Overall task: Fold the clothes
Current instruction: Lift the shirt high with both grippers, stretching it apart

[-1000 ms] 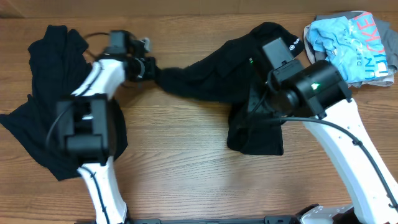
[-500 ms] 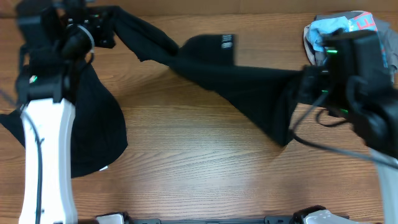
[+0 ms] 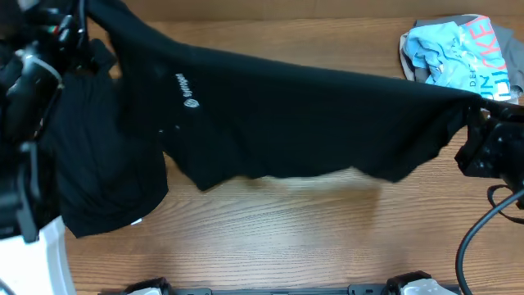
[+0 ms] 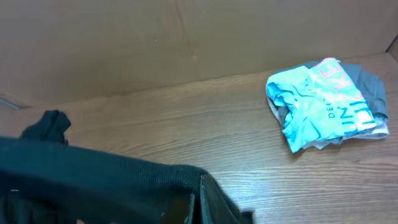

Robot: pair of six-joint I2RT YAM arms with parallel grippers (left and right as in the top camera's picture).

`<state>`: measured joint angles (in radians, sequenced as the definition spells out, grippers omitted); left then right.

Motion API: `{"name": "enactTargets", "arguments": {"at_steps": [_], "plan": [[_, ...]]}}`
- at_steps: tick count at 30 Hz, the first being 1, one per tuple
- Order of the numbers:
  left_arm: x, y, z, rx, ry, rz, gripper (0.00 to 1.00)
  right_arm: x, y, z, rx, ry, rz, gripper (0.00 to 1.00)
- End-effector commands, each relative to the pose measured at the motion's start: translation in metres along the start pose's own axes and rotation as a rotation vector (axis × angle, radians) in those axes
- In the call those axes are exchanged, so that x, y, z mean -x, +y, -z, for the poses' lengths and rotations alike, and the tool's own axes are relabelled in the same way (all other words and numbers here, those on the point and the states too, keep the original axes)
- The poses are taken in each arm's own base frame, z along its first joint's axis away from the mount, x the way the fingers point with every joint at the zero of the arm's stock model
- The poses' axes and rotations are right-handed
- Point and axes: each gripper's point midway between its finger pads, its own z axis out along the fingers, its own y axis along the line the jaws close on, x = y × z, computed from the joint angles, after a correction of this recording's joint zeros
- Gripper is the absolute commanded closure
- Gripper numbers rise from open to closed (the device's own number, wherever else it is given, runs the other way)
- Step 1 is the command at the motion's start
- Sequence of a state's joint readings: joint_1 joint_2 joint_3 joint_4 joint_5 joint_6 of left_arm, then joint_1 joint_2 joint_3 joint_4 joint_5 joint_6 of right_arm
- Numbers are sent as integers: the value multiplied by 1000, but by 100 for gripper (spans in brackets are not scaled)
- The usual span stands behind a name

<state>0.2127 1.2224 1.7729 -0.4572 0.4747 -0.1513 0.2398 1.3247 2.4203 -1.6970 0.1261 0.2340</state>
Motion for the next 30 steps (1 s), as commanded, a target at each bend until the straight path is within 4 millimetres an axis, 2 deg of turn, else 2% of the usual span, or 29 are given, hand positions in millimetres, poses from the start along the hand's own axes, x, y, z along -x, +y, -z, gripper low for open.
{"name": "enactTargets", "arguments": {"at_steps": [1, 4, 7, 13, 15, 18, 21, 23, 27, 30], "plan": [[7, 7, 3, 30, -12, 2, 96, 4, 0, -11, -11, 11, 42, 96], [-5, 17, -8, 53, 22, 20, 96, 7, 3, -31, -23, 43, 73, 96], [-23, 31, -26, 66, 68, 44, 96, 11, 7, -61, -33, 81, 102, 96], [-75, 81, -84, 141, 153, 80, 96, 34, 0, -157, -91, 118, 109, 96], [-89, 95, -104, 147, 156, 83, 96, 47, -8, -197, -110, 94, 97, 96], [-102, 111, -131, 143, 131, 91, 96, 67, -8, -241, -68, 41, 119, 96], [-97, 119, -150, 136, 83, 75, 96, 92, -9, -262, -39, -51, 130, 96], [-83, 120, -157, 131, 47, 59, 96, 111, -11, -264, -34, -125, 130, 96], [-39, 111, -160, 110, -41, 19, 96, 142, -16, -252, -23, -241, 146, 96], [-1, 101, -153, 97, -120, -15, 96, 152, -20, -245, 2, -273, 145, 96]]}}
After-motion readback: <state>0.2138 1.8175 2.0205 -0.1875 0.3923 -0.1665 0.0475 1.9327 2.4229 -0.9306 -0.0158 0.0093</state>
